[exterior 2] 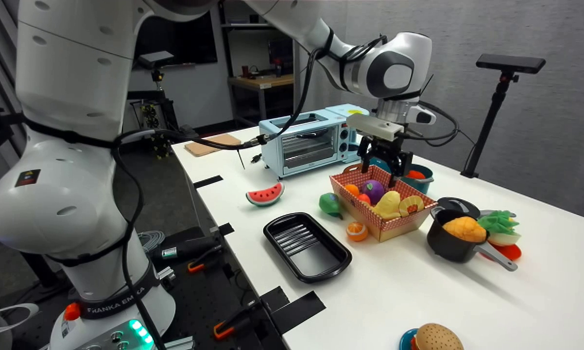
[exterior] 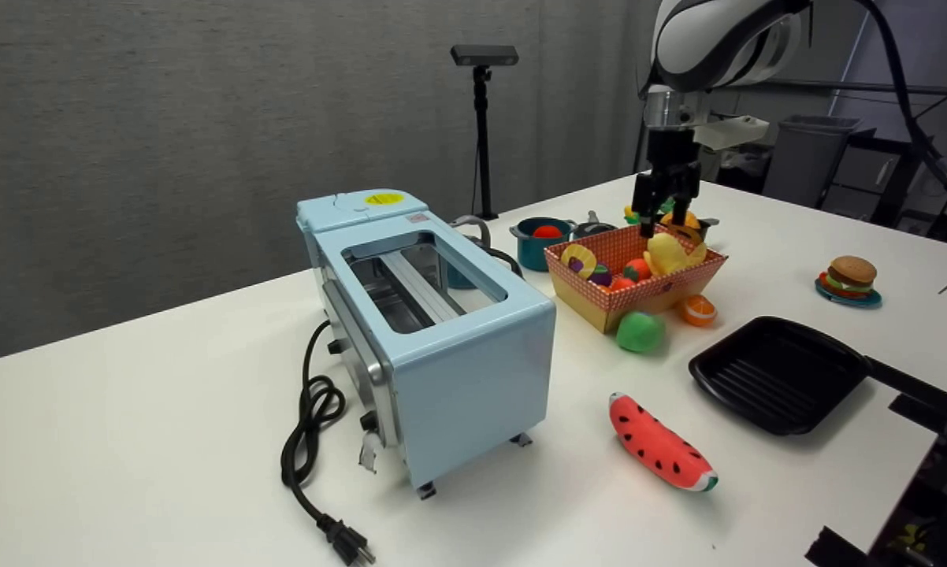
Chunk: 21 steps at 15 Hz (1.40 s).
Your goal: Remove the banana toy from the basket and put it on the black tray
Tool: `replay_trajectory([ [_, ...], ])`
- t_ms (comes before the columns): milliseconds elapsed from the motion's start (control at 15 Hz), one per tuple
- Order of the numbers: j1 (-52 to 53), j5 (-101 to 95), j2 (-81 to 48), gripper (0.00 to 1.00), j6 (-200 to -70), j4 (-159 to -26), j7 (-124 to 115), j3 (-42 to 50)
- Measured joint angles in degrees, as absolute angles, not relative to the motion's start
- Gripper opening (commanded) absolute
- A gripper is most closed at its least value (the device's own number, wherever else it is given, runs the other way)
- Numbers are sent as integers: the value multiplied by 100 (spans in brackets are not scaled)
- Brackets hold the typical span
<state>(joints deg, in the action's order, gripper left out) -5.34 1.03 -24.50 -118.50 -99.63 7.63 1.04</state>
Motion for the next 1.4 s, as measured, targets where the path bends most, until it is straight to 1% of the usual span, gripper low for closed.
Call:
replay_trajectory([
  [533,-850,257,-2589,100,-11672,-9664,831,159],
  [1400,-681,257,-3206,100,-11670,-9528,831,18],
])
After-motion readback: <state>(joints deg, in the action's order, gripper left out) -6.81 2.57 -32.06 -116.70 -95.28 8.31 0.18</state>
